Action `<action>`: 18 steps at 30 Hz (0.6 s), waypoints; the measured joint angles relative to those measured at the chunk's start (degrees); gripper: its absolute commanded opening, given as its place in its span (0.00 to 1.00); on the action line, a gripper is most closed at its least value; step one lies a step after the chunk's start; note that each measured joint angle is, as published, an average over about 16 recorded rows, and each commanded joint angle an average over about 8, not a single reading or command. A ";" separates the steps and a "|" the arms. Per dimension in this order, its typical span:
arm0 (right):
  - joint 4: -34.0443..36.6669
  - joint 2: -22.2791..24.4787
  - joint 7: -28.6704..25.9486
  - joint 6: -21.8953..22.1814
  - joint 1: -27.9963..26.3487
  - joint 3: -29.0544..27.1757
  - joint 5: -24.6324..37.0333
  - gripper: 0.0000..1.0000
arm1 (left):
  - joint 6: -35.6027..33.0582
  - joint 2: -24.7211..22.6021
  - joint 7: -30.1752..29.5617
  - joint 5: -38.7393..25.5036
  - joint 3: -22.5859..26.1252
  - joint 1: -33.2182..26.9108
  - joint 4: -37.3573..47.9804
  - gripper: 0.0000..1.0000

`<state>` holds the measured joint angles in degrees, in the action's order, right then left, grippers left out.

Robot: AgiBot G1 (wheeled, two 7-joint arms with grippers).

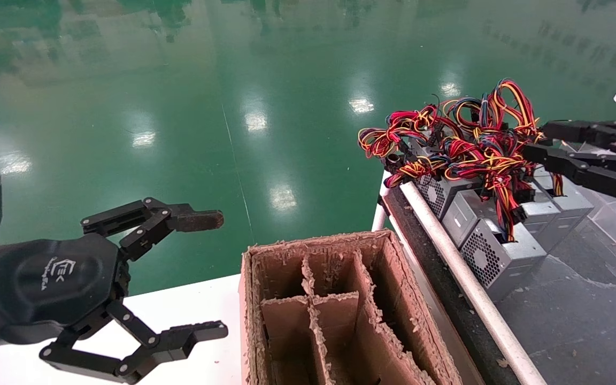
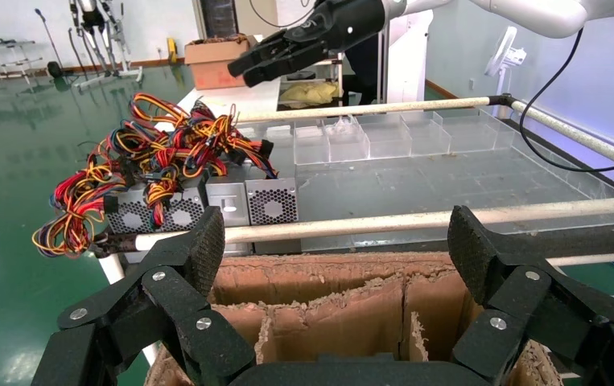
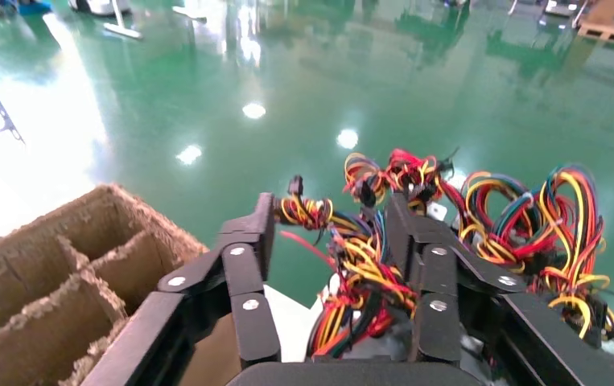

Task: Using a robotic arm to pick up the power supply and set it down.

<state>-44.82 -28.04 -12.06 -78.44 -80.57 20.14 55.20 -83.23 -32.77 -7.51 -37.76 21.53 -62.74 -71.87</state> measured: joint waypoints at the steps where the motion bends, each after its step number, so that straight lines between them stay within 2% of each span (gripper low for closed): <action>1: 0.15 0.00 0.03 0.10 0.05 -0.27 -0.43 1.00 | 0.00 0.00 0.00 0.00 0.00 0.00 0.00 1.00; 10: 0.00 -0.44 0.44 0.65 1.31 -2.46 -4.10 1.00 | 0.01 0.00 0.01 0.01 0.00 0.01 0.01 1.00; 18: -3.35 -1.25 0.61 -0.23 3.54 -2.98 -5.69 1.00 | 0.02 0.00 0.01 0.01 0.00 0.01 0.02 1.00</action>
<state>-48.17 -29.29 -11.45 -78.67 -77.03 17.16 49.51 -83.21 -32.76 -7.50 -37.75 21.53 -62.74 -71.85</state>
